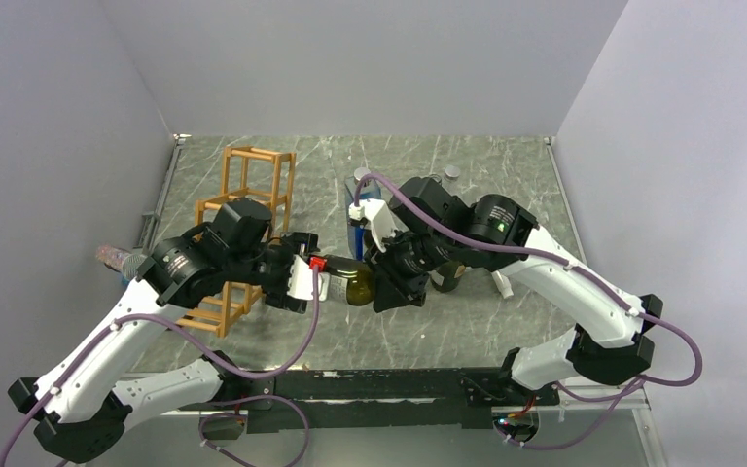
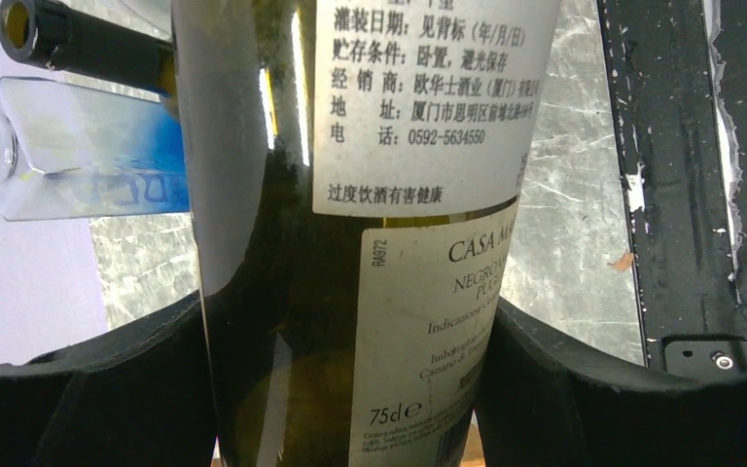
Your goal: Put the wine bottle on the wine rack
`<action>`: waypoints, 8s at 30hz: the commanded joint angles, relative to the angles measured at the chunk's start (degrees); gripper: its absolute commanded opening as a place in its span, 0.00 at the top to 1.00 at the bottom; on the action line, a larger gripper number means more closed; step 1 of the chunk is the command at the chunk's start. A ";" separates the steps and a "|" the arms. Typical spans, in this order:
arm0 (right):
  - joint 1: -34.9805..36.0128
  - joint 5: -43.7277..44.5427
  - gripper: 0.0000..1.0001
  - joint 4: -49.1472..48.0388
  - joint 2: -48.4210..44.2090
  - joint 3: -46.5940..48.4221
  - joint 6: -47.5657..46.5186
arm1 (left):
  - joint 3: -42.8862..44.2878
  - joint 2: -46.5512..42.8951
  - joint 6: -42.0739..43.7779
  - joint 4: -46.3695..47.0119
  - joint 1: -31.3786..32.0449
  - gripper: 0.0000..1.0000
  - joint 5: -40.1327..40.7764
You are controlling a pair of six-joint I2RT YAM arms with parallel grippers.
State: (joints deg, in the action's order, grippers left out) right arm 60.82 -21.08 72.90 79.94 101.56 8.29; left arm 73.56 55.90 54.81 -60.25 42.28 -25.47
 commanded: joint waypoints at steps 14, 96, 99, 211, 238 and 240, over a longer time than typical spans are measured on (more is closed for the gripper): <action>5.19 8.49 1.00 -17.30 -4.78 -1.16 1.42 | -2.22 -7.46 -3.97 20.08 -0.17 0.06 -0.02; 1.15 21.05 1.00 -37.64 5.09 -18.96 -1.63 | 6.76 -10.82 -77.89 21.88 -0.18 0.01 62.60; 1.08 21.64 1.00 -39.65 6.04 -18.95 -1.82 | 6.94 -10.64 -78.96 20.89 -0.18 0.01 62.56; -2.63 9.92 0.93 -61.82 38.15 5.04 -24.64 | 14.16 -6.07 -77.99 10.23 -0.18 0.01 63.28; -1.67 10.09 0.13 -67.12 18.63 -11.23 -21.00 | 17.14 -10.08 -76.79 11.17 -0.18 0.01 67.04; -1.58 10.04 0.13 -63.30 15.35 -9.68 -19.00 | 17.21 -10.32 -76.93 11.38 -0.18 0.01 66.69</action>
State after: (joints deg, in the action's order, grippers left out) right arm 58.65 -9.15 8.93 103.79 89.78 -15.14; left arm 89.17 46.30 -23.18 -50.46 42.24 40.84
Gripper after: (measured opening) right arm 0.864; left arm 0.994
